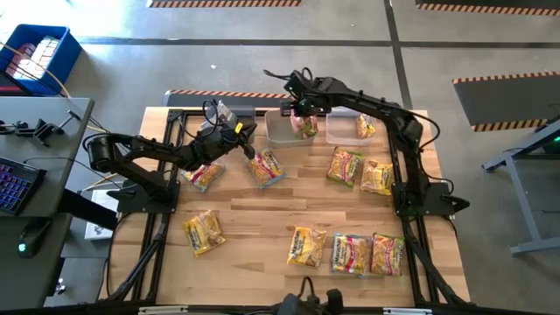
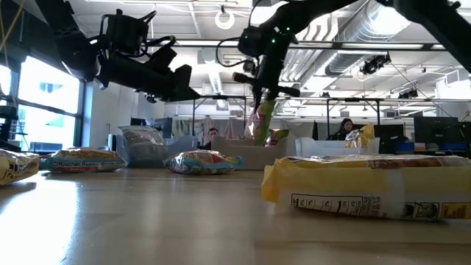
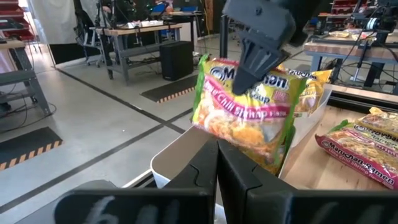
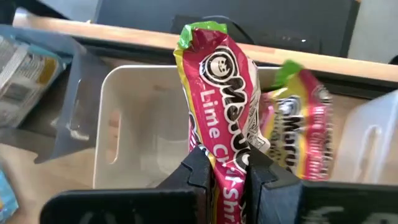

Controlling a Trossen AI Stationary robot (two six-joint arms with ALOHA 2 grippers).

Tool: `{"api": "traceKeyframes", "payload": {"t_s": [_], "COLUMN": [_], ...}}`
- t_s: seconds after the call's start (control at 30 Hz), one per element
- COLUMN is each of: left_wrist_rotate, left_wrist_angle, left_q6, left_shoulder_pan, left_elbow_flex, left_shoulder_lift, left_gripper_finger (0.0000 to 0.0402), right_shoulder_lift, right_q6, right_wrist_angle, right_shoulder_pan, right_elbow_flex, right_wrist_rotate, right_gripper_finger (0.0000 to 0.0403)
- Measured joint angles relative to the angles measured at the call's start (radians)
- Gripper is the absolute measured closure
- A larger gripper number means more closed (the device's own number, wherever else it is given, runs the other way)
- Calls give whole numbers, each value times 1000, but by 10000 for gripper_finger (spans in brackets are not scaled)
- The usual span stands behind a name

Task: Sort Maruchan noodles
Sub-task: Put the bottom left green noodle pack into the gray bin

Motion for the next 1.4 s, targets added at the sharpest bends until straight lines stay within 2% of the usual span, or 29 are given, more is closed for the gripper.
{"api": "traceKeyframes", "payload": {"t_s": [0.2, 0.37, 0.83, 1.13, 1.4], "left_wrist_rotate": [4, 5, 7, 7, 7], "left_wrist_angle": [-1, -1, -1, -3, -6], "left_q6": [0, 7, 7, 8, 8], "left_shoulder_pan": [0, 0, 0, 0, 0], "left_elbow_flex": [0, 0, 1, 1, 1], "left_shoulder_lift": [0, 0, 0, 0, 0], "left_gripper_finger": [401, 401, 401, 401, 401], "right_shoulder_lift": [50, 48, 51, 131, 139], "right_q6": [-28, -31, -20, -45, -54], "right_wrist_angle": [-89, -171, -115, -74, -61], "right_shoulder_pan": [1, -10, -20, -18, -19], "right_elbow_flex": [105, 131, 70, 69, 69], "right_wrist_rotate": [-17, -14, -1, -18, -6], "right_gripper_finger": [382, 382, 382, 382, 382]}}
